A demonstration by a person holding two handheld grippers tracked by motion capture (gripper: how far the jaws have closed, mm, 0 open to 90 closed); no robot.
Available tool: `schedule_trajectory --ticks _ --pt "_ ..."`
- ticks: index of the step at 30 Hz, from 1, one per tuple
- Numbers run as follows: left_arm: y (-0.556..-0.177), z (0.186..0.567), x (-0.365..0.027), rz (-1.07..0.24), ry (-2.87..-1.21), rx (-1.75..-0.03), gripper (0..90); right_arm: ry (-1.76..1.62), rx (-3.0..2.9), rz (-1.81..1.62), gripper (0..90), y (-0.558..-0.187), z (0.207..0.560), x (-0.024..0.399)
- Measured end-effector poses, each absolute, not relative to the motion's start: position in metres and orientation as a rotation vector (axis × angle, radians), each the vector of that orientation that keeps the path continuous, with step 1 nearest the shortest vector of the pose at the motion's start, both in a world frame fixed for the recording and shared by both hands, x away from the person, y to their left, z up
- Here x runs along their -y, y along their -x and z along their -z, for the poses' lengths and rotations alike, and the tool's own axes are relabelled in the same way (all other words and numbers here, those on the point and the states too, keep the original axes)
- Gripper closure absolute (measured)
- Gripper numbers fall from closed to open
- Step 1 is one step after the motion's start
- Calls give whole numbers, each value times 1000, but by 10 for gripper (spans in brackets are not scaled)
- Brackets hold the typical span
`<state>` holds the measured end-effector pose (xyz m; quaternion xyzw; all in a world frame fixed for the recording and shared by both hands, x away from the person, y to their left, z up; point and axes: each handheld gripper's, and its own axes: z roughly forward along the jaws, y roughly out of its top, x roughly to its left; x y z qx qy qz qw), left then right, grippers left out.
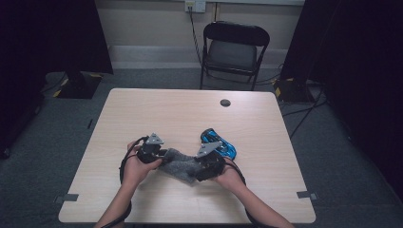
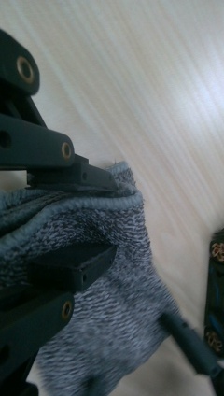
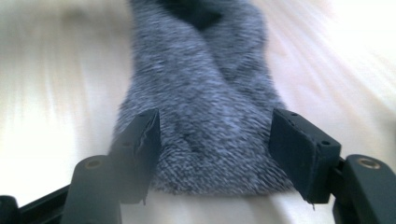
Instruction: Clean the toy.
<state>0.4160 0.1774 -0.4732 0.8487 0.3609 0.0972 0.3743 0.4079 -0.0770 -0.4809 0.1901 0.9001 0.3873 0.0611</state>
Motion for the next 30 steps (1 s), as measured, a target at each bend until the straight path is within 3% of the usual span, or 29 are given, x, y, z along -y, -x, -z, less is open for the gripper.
schedule_trajectory --ticks 12,15,18,30 --pt "-385 472 -201 -140 -2193 -896 641 -626 -2642 -1103 338 -444 476 66" --pt "-381 470 -205 -169 -2176 -887 559 -609 -2647 -1099 338 -448 475 60" --pt "-382 462 -207 -233 -2140 -866 418 -610 -2639 -1130 336 -450 470 60" --pt "-386 446 -186 -283 -2145 -698 347 -791 -2562 -1179 244 -466 451 102"
